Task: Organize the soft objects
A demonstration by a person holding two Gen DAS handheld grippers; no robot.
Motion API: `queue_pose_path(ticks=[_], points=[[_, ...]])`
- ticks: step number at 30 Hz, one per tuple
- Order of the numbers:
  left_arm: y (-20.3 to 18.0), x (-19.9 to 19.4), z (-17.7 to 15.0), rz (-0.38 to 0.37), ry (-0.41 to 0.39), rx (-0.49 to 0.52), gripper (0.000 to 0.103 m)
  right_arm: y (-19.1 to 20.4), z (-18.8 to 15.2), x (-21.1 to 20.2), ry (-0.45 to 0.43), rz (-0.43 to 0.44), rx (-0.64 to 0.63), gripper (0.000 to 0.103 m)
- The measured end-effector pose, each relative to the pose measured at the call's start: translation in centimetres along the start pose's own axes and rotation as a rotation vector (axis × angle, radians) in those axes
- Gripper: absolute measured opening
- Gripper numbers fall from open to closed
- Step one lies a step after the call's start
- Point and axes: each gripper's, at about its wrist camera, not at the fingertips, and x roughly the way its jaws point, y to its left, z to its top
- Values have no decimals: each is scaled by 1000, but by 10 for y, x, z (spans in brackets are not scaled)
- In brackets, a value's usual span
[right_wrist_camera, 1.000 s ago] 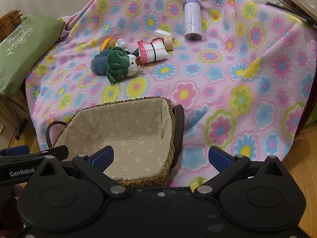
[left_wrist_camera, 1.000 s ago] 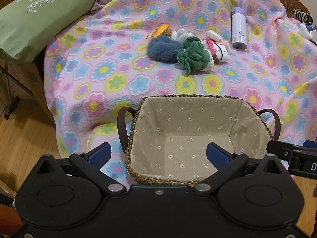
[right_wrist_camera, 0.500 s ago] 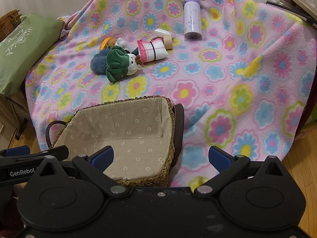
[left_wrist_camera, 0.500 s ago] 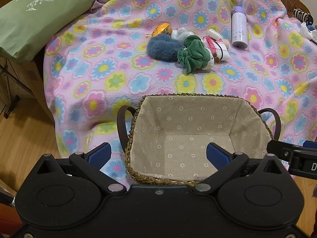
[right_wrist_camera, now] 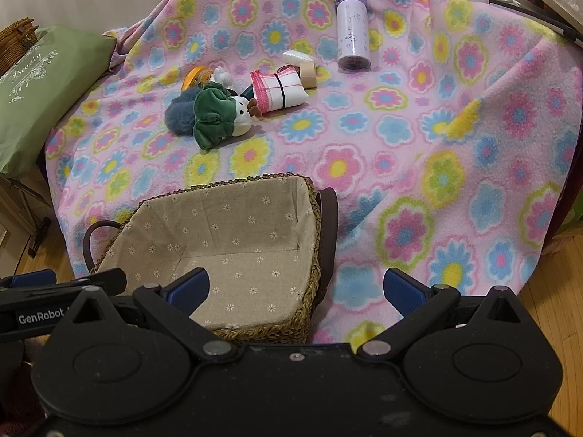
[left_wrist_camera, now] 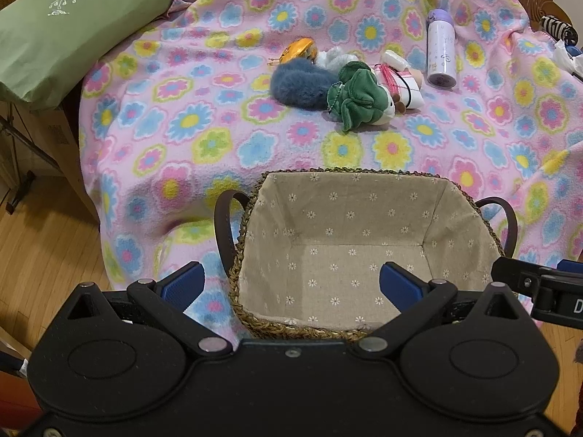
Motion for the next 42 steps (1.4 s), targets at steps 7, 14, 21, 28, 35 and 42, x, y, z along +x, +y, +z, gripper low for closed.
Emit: queue_pose_path(ticks=[7,14,21,28,35,42], points=[[0,0,0,-1,1,0,99,0,1,0,5,-1,5,103],[0,0,0,-1,1,0,99,1,0,0,6,-1,5,103],[0,1,0,-2,2,-1,99,1,0,0,8,-1,6,103],[1,1,0,-2,2,-1,99,1,0,1,8,-1,8,103],[6,2,0,-15,-7,-23,99,-1,0,1,7,-1,14,103],[16,1,20,-38,-44,-31,99,-8,10,-3,-39,-10,44,103]])
